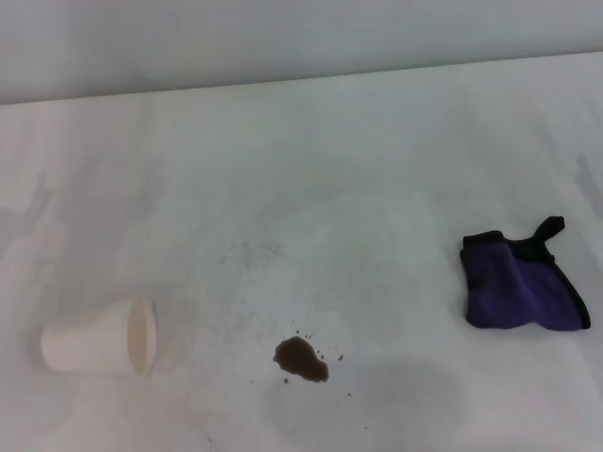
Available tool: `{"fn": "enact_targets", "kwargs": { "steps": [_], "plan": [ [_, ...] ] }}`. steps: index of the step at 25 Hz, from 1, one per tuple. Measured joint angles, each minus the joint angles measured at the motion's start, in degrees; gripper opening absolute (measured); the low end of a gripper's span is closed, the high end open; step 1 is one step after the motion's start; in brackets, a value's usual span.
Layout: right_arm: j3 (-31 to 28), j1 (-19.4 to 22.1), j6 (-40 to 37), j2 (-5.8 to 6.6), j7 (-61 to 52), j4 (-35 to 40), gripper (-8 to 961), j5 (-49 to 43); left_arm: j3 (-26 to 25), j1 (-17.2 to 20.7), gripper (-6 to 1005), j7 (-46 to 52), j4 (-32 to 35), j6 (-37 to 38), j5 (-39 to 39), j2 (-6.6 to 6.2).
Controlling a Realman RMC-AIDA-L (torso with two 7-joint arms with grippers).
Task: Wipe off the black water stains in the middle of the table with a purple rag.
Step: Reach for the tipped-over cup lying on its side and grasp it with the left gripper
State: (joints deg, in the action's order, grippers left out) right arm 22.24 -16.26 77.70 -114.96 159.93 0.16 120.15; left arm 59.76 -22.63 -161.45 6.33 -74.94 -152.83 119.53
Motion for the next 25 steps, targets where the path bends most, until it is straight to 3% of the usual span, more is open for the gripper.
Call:
{"fn": "enact_targets", "kwargs": {
  "steps": [25],
  "plan": [
    [0.0,0.0,-0.2,0.00,0.0,0.4,864,0.0,0.2,0.0,887,0.0,0.0,-0.8,0.2,0.00]
  ]
}}
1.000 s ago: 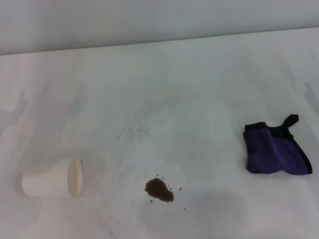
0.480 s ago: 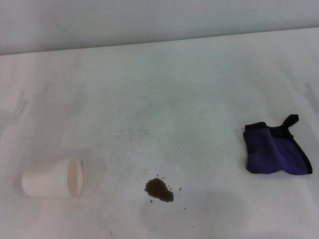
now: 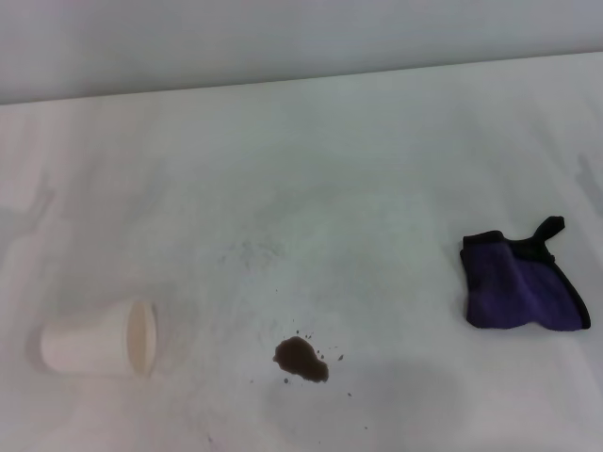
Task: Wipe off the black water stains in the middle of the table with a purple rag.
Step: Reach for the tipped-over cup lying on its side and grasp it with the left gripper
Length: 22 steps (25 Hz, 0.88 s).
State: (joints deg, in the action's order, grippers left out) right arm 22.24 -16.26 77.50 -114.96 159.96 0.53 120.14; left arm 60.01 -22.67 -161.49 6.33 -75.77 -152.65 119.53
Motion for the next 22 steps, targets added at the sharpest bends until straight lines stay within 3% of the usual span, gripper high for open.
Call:
{"fn": "enact_targets", "kwargs": {
  "steps": [2,5,8,11,18,22],
  "plan": [
    [0.0,0.0,-0.4,0.00,0.0,0.0,864,0.0,0.9,0.1,888,0.1,0.0,-1.3,0.1,-0.01],
    [0.0,0.0,-0.9,0.00,0.0,0.1,864,0.0,6.3,0.2,888,3.1,0.7,-2.9,0.2,-0.54],
    [0.0,0.0,-1.1,0.00,0.0,0.2,864,0.0,14.1,0.7,888,10.4,3.7,-2.6,0.3,-1.99],
    [0.0,0.0,-1.2,0.00,0.0,0.3,863,0.0,17.7,2.6,888,15.7,8.0,-2.3,2.4,-3.31],
    [0.0,0.1,-2.0,0.00,0.0,0.9,863,0.0,17.9,8.5,887,32.9,22.8,3.4,18.3,-6.00],
    [-0.4,0.0,-2.0,0.00,0.0,1.1,862,0.0,15.2,10.9,887,46.0,32.2,4.7,30.8,-7.67]
  ]
}}
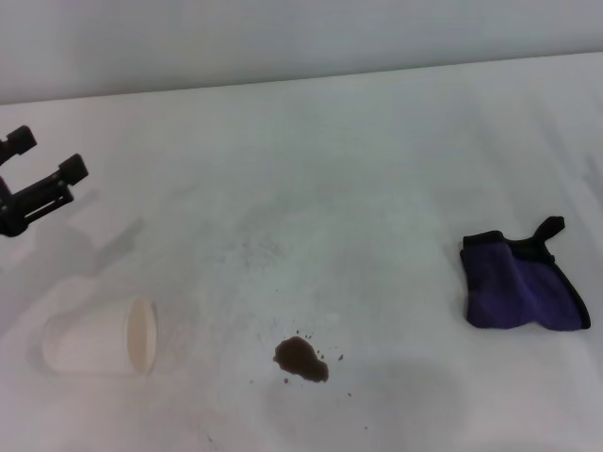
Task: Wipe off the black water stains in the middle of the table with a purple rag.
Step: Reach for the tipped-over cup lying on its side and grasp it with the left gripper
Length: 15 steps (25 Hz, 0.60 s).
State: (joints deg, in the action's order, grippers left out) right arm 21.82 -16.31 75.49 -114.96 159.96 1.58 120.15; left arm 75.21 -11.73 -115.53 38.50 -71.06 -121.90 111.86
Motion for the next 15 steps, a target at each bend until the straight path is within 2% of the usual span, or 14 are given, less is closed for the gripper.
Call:
{"fn": "enact_targets", "kwargs": {
  "steps": [4,8,11,15],
  "plan": [
    [-2.6,0.0,-0.1,0.00,0.0,0.0,862,0.0,-7.8,1.0,888,14.9,10.7,-4.4,16.0,-0.79],
    [-4.8,-0.2,-0.3,0.00,0.1,0.2,862,0.0,-18.6,0.1,887,29.0,23.2,-14.7,32.9,-0.80],
    [-6.1,-0.4,-0.3,-0.04,0.2,0.6,861,0.2,-25.8,-2.4,887,34.6,30.0,-23.4,42.9,-0.84],
    [-7.5,-0.4,-0.2,-0.08,0.2,0.5,861,0.5,-31.1,-7.0,887,36.6,33.4,-32.2,51.9,-1.42]
  ]
}}
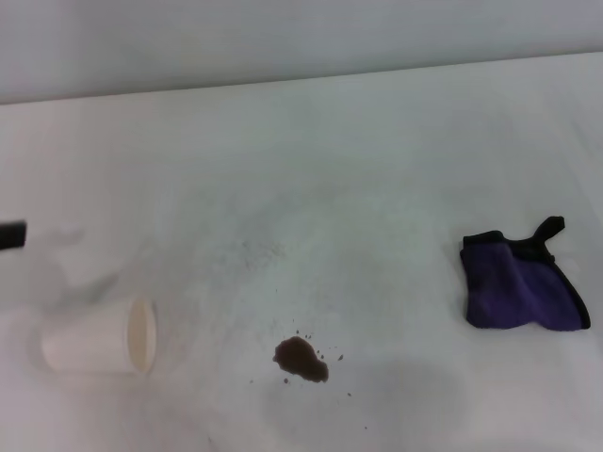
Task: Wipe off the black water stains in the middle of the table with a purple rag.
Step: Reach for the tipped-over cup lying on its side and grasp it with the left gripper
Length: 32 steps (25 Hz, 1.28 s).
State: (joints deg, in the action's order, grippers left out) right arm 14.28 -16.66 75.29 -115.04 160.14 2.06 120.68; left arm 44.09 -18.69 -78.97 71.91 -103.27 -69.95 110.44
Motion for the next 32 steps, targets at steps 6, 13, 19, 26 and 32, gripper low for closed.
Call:
{"fn": "enact_targets", "kwargs": {
  "steps": [6,13,19,26,32],
  "plan": [
    [-0.3,0.0,0.4,-0.01,0.0,-0.6,861,0.0,0.0,-3.8,887,-2.6,5.5,-6.3,12.9,-0.38],
    [-0.3,-0.2,0.9,-0.08,0.0,-2.6,860,0.0,2.0,-4.3,888,-12.6,12.0,-6.9,24.2,3.58],
    [-0.3,0.0,1.7,-0.10,-0.2,-3.2,859,0.0,4.0,-3.8,888,-18.4,12.5,-4.8,29.1,6.00],
    [-0.3,-0.1,1.9,-0.10,-0.1,-3.5,859,0.0,6.5,-4.5,888,-23.0,5.1,0.4,30.3,6.13],
    [-0.3,-0.2,1.8,-0.10,-0.1,-3.5,858,0.1,7.6,-5.5,887,-28.0,-1.4,4.9,31.0,7.17]
  ]
}}
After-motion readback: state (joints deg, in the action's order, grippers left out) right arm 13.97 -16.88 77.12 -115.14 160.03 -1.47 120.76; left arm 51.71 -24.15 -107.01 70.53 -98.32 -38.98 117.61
